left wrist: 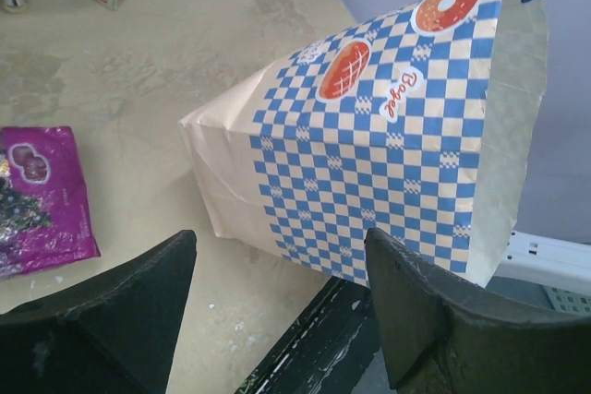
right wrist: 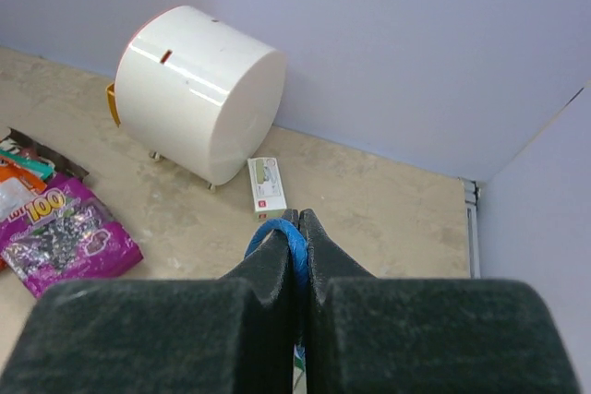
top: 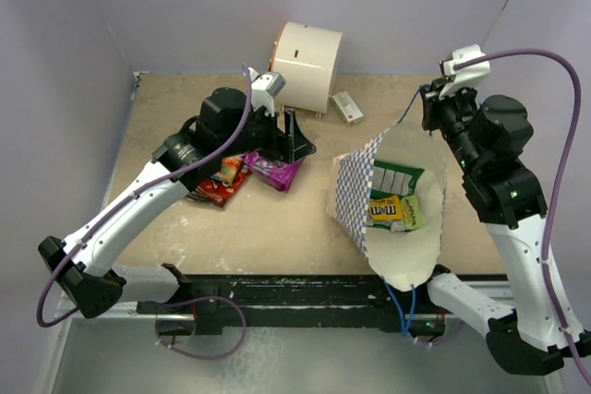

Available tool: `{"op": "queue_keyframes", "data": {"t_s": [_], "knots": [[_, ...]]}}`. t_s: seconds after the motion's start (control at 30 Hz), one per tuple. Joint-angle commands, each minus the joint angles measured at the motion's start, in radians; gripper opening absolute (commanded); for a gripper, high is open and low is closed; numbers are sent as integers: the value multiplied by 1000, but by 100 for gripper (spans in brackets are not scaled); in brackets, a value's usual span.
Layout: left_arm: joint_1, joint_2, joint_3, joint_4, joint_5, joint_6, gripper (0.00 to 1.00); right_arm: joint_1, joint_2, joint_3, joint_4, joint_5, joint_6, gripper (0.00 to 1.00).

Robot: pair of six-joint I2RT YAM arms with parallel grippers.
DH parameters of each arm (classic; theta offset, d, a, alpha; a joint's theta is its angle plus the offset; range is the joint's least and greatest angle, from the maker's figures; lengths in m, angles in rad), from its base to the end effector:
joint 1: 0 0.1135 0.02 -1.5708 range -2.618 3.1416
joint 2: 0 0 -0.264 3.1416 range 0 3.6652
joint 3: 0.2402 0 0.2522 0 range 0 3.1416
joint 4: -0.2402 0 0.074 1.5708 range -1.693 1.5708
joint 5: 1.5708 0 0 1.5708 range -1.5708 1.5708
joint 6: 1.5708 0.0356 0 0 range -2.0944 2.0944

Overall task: Take the snacks out of the paper bag
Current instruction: Adjust the paper bag at the center of the board.

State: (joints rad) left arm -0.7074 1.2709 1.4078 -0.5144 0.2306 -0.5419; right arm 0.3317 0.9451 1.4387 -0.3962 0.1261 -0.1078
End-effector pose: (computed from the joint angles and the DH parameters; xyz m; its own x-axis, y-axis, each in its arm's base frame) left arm 0.2056 -0.1865 0.4185 -0.6496 -0.1052 -0.7530 0.5359 0.6392 -0.5516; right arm 0.1541 0.0484 0.5070 0.1134 -0.0738 -0.9908 -0.1936 0.9765 -0.0949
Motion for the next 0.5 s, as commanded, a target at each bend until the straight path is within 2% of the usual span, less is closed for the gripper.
{"op": "queue_keyframes", "data": {"t_s": [0.0, 0.3, 0.47], "knots": [[-16, 21, 55, 74, 31, -11, 77, 1, 17, 101, 172, 26, -37, 0], [-15, 25, 65, 78, 28, 19, 78, 1, 16, 47, 198, -172, -35, 0], [-16, 3, 26, 112, 45, 12, 78, 1, -24, -59, 198, -427, 1, 0]]}}
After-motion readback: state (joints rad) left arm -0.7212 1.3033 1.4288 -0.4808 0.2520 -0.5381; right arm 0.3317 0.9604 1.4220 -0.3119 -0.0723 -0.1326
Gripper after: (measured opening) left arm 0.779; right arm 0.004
